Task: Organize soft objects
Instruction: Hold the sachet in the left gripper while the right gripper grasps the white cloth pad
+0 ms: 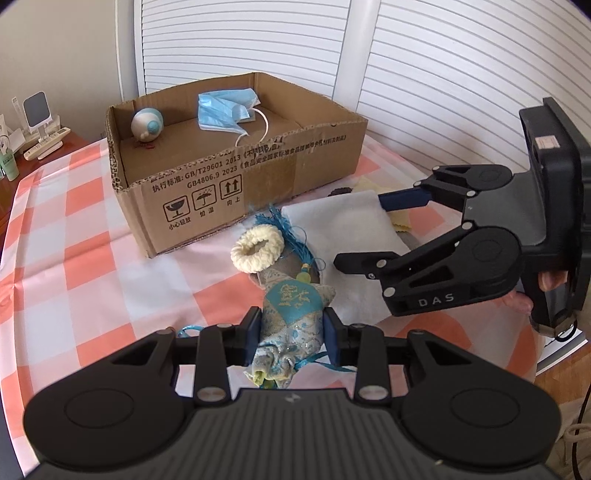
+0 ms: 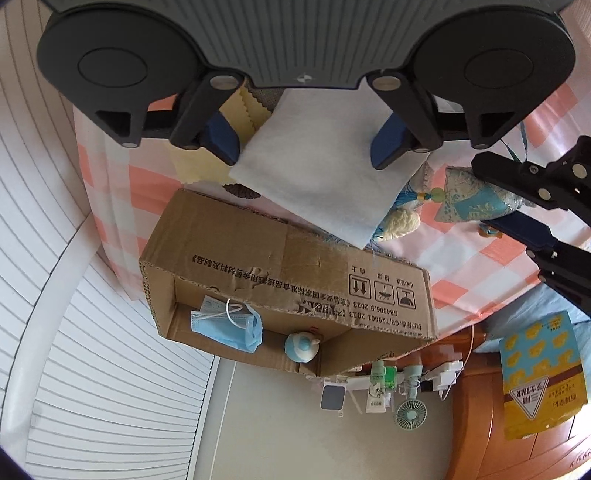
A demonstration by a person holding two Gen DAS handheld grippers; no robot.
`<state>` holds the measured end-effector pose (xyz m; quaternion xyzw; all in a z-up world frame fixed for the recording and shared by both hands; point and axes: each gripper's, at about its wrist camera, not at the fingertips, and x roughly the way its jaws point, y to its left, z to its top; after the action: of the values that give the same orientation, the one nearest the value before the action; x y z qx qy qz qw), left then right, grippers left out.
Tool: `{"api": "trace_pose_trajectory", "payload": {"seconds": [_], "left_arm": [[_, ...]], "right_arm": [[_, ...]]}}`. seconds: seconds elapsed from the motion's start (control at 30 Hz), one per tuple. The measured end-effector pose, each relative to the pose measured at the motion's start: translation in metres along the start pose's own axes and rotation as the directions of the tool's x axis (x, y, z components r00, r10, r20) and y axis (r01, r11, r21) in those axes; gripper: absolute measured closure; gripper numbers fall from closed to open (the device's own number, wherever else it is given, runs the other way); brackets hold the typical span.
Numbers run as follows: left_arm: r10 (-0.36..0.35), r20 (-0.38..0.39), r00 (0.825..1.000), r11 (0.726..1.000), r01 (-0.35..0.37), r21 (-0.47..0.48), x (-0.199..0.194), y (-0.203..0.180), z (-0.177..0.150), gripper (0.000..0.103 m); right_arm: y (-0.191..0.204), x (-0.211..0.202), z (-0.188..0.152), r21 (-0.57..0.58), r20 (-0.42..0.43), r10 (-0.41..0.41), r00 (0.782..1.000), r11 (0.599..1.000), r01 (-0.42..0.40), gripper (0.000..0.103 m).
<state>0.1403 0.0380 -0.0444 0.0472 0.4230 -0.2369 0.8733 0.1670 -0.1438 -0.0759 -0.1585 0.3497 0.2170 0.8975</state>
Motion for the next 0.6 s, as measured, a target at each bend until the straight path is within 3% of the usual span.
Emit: {"api": "trace_pose_trajectory", "payload": {"seconds": [0.33,0.6], "left_arm": [[0.006,-0.004,1.000,1.000,-0.006,0.000,-0.001,0.001,0.000,0.069],[0.012,0.003,1.000,1.000,-0.012,0.007,-0.008,-0.001,0.004,0.069]], "right_arm": [[0.001,-0.006,-0.001,0.010,-0.004,0.035,0.999,0.999,-0.035,0.069],[-0.002,-0.026,0.004,0.021,0.018,0.057,0.998,0.998,-0.057,0.084]]}}
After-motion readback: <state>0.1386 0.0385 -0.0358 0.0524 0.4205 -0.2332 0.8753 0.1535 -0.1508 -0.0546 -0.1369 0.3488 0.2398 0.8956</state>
